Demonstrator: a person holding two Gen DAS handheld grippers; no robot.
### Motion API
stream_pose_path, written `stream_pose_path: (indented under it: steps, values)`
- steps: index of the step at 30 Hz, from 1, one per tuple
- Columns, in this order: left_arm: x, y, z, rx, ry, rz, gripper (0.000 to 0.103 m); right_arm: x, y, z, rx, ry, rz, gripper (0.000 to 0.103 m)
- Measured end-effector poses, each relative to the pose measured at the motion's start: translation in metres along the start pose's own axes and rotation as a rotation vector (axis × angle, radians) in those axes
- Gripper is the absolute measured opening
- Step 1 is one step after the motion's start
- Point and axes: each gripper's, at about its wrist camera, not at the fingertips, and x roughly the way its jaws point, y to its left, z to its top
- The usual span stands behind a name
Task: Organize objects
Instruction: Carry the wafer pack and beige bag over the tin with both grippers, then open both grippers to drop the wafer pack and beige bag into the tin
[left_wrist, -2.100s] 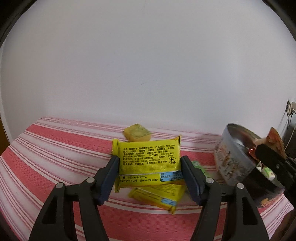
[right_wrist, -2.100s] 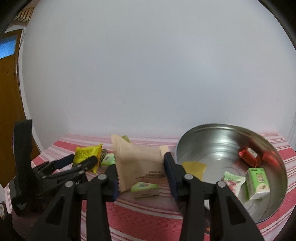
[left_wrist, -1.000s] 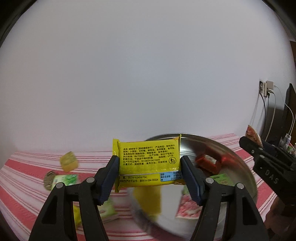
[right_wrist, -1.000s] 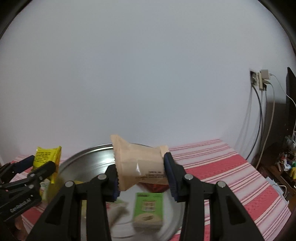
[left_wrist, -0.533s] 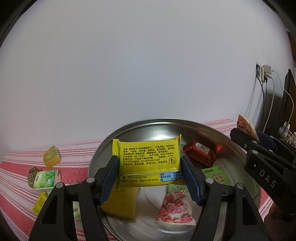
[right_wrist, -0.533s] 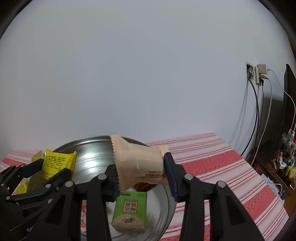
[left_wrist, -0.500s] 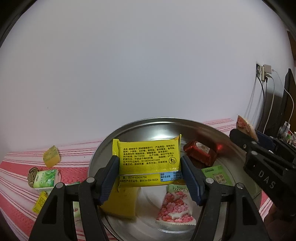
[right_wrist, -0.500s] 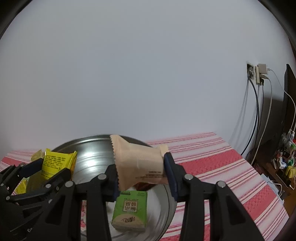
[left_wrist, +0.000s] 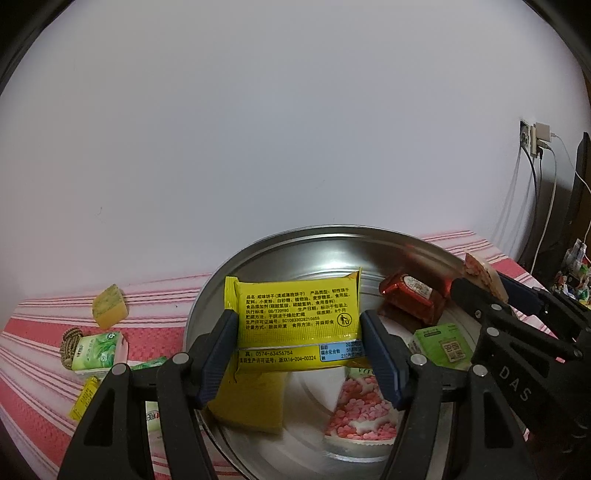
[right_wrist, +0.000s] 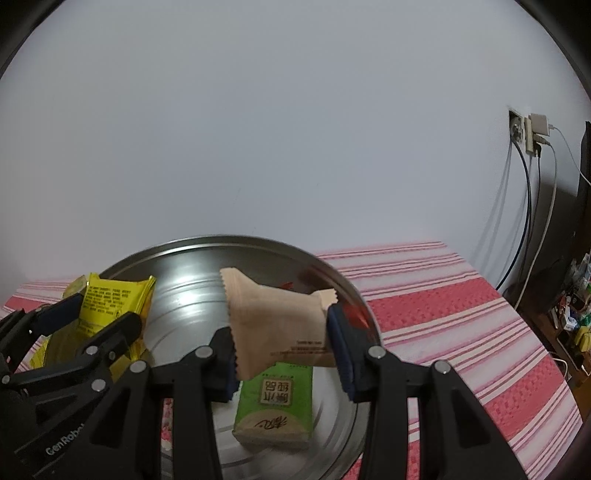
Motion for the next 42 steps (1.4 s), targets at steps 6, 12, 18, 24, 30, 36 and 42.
stream_pose_path:
  steps: [6,12,18,24,30,36,42]
  values:
    - [-0.001,-0.002,0.0,0.006,0.002,0.008,0.069,0.003,-0.008,0.003,0.002,0.004,0.003,0.042]
    - [0.001,-0.001,-0.001,-0.002,0.015,0.001,0.069,0.007,-0.014,0.007,0.009,0.008,0.017,0.042]
    - [-0.001,0.005,0.003,-0.07,0.038,-0.081,0.075,-0.004,-0.011,0.008,0.029,-0.024,0.029,0.055]
    - [-0.014,0.006,0.008,-0.074,-0.02,-0.063,0.088,-0.018,-0.024,0.01,0.119,-0.085,0.045,0.068]
    - [-0.017,0.014,0.008,-0.074,-0.024,-0.028,0.088,-0.025,-0.021,0.01,0.11,-0.108,0.046,0.075]
    - [-0.018,0.036,0.0,-0.102,-0.018,0.035,0.088,-0.028,-0.016,0.013,0.095,-0.137,0.046,0.077]
    - [-0.026,0.064,-0.007,-0.142,-0.026,0.078,0.088,-0.031,-0.013,0.01,0.093,-0.196,0.039,0.082]
